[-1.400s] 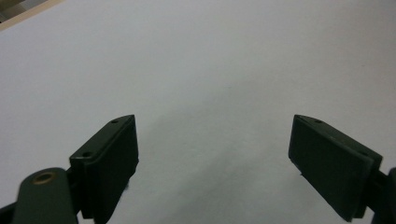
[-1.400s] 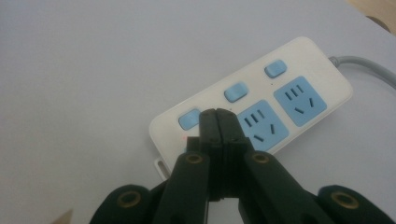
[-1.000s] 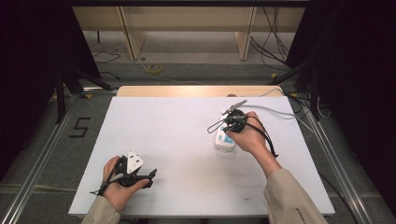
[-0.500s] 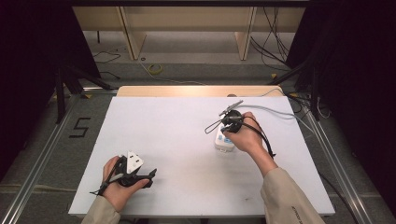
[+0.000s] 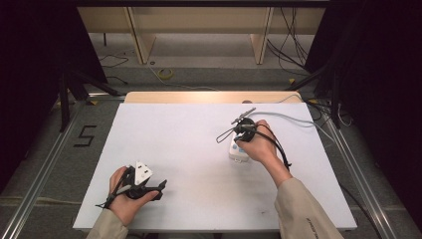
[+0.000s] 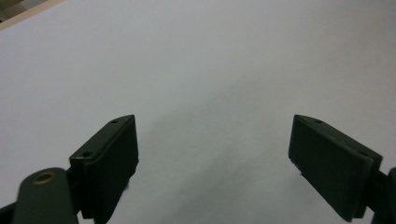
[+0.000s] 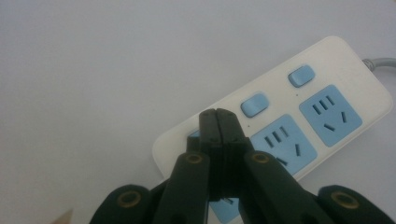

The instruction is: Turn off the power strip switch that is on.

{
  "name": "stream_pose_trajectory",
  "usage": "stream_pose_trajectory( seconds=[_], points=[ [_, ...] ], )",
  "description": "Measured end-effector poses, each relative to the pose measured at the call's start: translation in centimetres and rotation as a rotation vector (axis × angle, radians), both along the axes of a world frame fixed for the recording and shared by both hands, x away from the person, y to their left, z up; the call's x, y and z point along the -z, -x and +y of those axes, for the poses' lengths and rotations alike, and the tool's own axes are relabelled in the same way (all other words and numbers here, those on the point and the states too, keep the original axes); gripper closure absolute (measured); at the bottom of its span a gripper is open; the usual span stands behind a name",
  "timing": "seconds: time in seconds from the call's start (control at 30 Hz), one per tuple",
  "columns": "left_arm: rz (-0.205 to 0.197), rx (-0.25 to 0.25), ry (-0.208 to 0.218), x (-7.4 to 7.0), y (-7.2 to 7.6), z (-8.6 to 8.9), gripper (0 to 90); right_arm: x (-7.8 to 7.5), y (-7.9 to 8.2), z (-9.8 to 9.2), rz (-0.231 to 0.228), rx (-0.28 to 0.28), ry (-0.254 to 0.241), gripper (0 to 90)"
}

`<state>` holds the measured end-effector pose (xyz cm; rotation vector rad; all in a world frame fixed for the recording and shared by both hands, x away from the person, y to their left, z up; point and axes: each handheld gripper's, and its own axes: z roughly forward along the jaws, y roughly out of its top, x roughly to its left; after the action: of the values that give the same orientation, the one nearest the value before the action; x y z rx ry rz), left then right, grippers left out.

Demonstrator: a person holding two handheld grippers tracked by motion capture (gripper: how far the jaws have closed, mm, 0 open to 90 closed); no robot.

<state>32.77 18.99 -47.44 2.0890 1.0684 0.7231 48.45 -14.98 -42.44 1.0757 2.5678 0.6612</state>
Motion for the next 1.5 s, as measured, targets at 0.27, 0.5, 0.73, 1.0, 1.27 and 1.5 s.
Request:
stream_pose_trajectory(
  seconds=[0.27, 0.5, 0.73, 1.0, 1.27, 1.5],
  points=[
    [-0.001, 0.0, 0.0, 0.0, 0.0, 0.0, 15.7, 0.4, -0.1, 0.4, 0.008, -0.002, 0.009, 90.0],
    [-0.001, -0.002, 0.002, 0.0, 0.0, 0.1, 15.6, 0.9, -0.3, 0.7, 0.014, -0.004, 0.012, 90.0],
    [0.0, -0.001, 0.001, 0.0, 0.0, 0.0, 15.6, 1.1, -0.4, 1.0, 0.021, -0.008, 0.021, 90.0],
    [0.0, -0.001, 0.002, 0.0, 0.0, 0.1, 15.6, 1.4, -0.5, 1.1, 0.028, -0.005, 0.031, 90.0],
    [-0.001, -0.003, 0.003, 0.0, 0.0, 0.1, 15.6, 1.4, -0.5, 1.1, 0.028, -0.002, 0.033, 90.0],
    [-0.001, -0.002, 0.003, 0.0, 0.0, 0.1, 15.6, 1.4, -0.5, 1.3, 0.029, -0.005, 0.052, 90.0]
  ],
)
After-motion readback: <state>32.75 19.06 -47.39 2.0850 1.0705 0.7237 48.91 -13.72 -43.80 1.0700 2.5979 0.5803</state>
